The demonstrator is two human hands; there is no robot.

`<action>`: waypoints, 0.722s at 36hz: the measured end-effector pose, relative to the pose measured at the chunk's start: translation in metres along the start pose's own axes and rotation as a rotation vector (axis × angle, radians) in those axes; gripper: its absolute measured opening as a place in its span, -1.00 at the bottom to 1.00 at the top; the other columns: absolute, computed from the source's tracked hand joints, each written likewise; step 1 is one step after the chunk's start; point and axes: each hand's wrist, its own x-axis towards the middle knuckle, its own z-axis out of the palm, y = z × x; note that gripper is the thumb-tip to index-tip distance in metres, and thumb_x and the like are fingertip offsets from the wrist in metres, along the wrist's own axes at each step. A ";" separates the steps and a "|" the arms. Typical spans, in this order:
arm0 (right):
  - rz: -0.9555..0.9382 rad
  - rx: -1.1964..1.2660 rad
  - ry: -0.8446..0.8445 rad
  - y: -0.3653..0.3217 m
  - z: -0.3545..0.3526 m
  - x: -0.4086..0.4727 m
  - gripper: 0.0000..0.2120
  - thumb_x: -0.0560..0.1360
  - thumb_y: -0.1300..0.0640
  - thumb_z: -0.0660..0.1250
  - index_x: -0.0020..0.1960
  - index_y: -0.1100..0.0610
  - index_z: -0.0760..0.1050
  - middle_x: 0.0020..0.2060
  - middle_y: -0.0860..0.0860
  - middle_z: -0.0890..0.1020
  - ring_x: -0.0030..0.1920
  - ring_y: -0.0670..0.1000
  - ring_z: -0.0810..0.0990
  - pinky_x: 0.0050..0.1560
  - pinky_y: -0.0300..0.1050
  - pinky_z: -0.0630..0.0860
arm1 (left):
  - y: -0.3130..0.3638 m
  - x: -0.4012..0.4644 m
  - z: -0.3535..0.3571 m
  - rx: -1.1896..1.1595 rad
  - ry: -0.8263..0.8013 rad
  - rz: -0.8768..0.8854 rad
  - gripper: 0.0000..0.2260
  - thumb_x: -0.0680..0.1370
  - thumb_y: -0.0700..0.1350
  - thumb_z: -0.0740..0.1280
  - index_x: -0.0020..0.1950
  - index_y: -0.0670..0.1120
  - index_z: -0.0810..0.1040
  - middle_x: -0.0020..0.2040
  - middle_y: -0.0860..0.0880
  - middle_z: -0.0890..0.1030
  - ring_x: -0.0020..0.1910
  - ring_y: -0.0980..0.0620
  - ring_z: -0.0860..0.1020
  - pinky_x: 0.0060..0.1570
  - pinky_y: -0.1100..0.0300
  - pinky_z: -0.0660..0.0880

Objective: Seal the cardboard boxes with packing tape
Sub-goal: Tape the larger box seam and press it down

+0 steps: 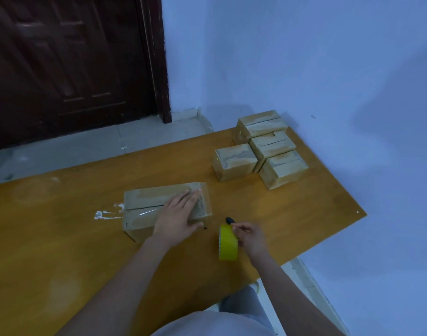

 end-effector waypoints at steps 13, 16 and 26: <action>-0.024 -0.056 -0.042 0.006 0.006 0.001 -0.85 0.53 0.18 0.32 -0.16 0.00 0.61 -0.17 0.01 0.65 -0.06 0.07 0.62 0.02 0.08 0.56 | 0.028 0.046 -0.014 -0.116 0.066 -0.338 -0.37 0.55 0.13 0.22 0.51 -0.11 0.11 0.42 -0.08 0.27 0.41 -0.06 0.18 0.39 0.05 0.10; -0.037 -0.092 -0.034 0.005 0.005 0.001 -0.87 0.53 0.19 0.32 -0.13 0.02 0.61 -0.18 -0.01 0.63 -0.06 0.05 0.60 0.00 0.01 0.54 | 0.029 0.053 -0.005 -0.054 0.068 -0.365 -0.48 0.50 0.10 0.25 0.39 -0.08 0.28 0.30 -0.05 0.37 0.32 -0.05 0.26 0.34 0.06 0.09; -0.045 -0.079 -0.046 0.008 0.004 0.000 -0.80 0.54 0.20 0.30 -0.19 -0.05 0.55 -0.17 -0.02 0.60 -0.03 0.06 0.58 0.02 -0.02 0.50 | 0.032 0.064 0.004 0.052 0.085 -0.406 -0.67 0.51 0.08 0.26 0.18 -0.06 0.39 0.11 -0.03 0.40 0.17 -0.06 0.32 0.21 0.06 0.15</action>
